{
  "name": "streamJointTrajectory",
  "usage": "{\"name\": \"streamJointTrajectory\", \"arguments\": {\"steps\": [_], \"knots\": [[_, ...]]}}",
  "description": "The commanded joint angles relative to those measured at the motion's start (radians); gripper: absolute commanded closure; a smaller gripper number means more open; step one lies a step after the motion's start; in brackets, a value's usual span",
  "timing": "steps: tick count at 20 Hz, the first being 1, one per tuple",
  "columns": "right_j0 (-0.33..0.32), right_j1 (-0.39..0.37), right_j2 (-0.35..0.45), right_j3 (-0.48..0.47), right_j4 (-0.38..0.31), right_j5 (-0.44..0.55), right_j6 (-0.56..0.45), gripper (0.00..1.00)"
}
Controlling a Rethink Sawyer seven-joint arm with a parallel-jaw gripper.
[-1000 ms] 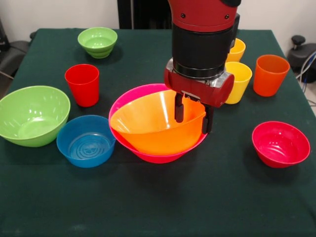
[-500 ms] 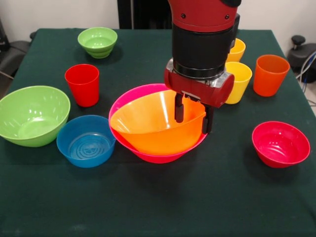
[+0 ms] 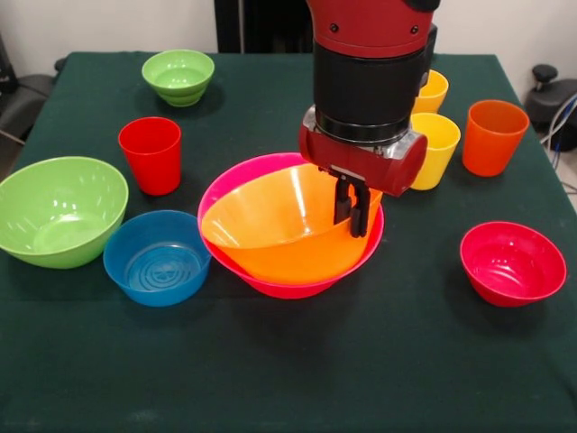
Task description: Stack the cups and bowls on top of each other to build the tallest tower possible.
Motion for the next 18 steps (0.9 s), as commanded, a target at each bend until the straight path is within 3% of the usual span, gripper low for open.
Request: {"name": "streamJointTrajectory", "arguments": {"steps": [1, 6, 10, 18], "knots": [[-0.005, -0.029, 0.07, 0.058, -0.079, 0.034, -0.2, 1.0], [0.004, -0.048, 0.058, 0.084, -0.088, 0.017, -0.166, 1.0], [0.03, -0.117, 0.023, 0.145, -0.074, 0.038, -0.099, 1.0], [0.015, -0.186, 0.019, 0.226, -0.068, 0.057, -0.103, 1.0]]}}
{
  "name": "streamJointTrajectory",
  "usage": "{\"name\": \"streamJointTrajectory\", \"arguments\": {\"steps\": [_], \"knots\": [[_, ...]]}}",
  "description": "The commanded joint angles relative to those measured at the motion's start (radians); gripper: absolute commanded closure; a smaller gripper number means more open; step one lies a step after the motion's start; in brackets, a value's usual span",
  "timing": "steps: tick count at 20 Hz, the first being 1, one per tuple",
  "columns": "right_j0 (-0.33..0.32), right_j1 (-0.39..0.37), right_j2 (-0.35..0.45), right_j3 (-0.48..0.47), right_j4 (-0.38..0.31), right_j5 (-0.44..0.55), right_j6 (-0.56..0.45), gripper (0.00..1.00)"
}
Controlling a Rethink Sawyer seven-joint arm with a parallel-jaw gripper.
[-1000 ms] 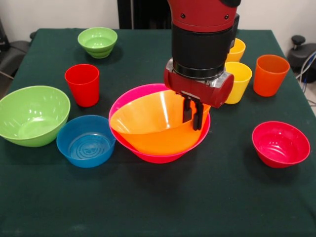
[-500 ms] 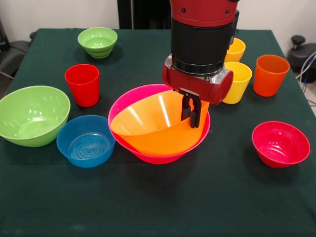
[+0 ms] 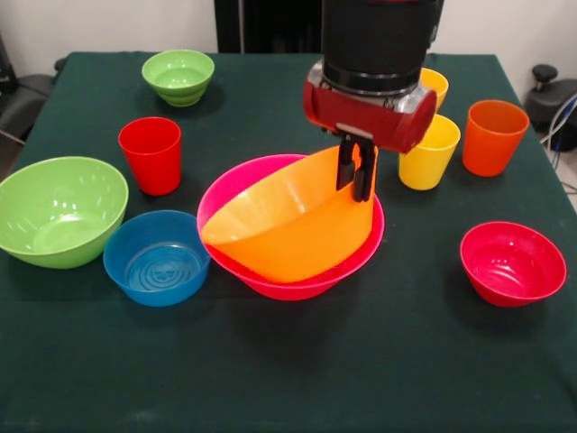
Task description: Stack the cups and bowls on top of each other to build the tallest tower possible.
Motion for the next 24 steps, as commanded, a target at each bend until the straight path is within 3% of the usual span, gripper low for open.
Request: {"name": "streamJointTrajectory", "arguments": {"steps": [1, 24], "knots": [[0.0, -0.083, 0.028, 0.139, -0.046, 0.054, -0.106, 1.0], [-0.125, -0.203, 0.025, 0.295, -0.077, 0.025, -0.147, 1.0]]}}
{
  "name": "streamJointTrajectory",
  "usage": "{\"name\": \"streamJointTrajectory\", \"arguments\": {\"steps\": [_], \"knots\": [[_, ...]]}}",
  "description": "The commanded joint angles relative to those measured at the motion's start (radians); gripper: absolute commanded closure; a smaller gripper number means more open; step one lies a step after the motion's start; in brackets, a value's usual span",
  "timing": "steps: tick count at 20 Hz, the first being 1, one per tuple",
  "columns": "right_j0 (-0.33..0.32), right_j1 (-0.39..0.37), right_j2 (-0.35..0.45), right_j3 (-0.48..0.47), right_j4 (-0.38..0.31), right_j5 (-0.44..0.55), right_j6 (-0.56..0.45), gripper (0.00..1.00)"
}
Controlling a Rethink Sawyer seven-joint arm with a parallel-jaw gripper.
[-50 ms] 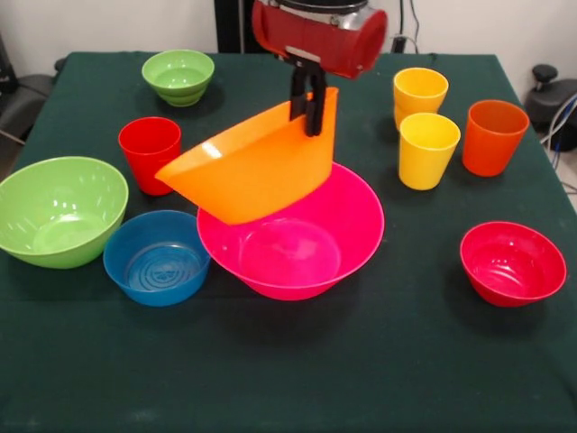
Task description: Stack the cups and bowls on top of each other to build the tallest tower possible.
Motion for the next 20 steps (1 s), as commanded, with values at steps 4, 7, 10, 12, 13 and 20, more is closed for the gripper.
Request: {"name": "streamJointTrajectory", "arguments": {"steps": [4, 7, 10, 12, 13, 20], "knots": [[-0.055, -0.042, 0.042, 0.158, -0.068, 0.004, -0.134, 1.0], [-0.045, -0.008, 0.046, 0.148, -0.077, -0.036, -0.1, 1.0], [-0.03, 0.011, 0.044, 0.144, -0.077, -0.051, -0.072, 1.0], [-0.018, 0.009, 0.039, 0.146, -0.074, -0.046, -0.058, 1.0], [-0.012, 0.008, 0.037, 0.144, -0.073, -0.039, -0.054, 1.0], [0.008, 0.046, 0.037, 0.118, -0.071, -0.055, -0.036, 1.0]]}}
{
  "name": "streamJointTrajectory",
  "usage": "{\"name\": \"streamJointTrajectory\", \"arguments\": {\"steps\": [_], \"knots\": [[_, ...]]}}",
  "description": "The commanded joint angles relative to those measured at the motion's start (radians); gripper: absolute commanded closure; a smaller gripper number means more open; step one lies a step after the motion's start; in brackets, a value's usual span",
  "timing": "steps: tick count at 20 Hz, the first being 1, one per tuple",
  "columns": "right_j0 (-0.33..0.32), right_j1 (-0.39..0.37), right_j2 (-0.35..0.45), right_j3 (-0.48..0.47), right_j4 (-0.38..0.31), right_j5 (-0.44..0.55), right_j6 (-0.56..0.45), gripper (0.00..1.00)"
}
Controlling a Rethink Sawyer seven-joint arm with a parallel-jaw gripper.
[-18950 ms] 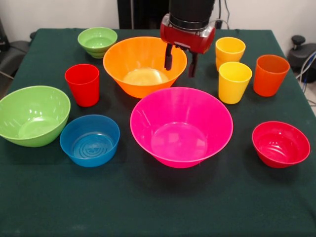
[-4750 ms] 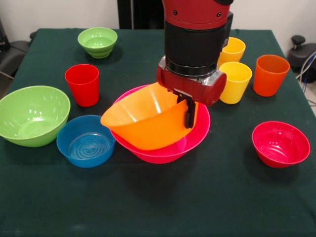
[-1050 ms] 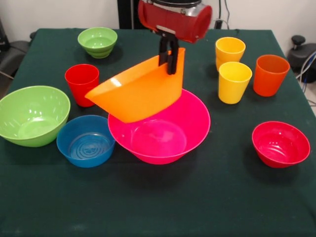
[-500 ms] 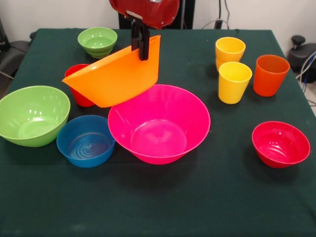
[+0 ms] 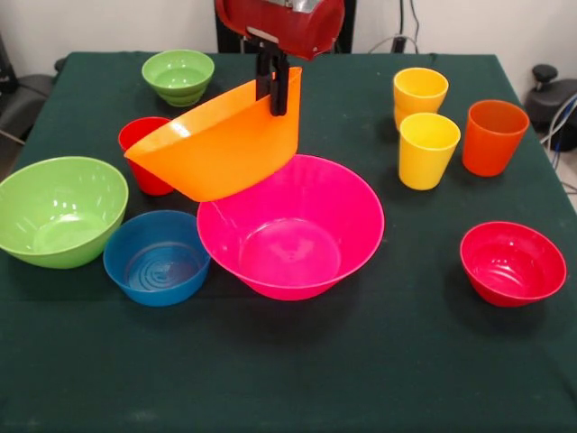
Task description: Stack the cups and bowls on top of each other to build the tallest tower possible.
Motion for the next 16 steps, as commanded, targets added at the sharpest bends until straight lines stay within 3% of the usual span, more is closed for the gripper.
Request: {"name": "streamJointTrajectory", "arguments": {"steps": [1, 16], "knots": [[0.038, 0.08, 0.042, 0.055, -0.063, -0.048, -0.038, 1.0], [0.04, 0.119, 0.046, 0.032, -0.062, -0.096, -0.033, 1.0]]}}
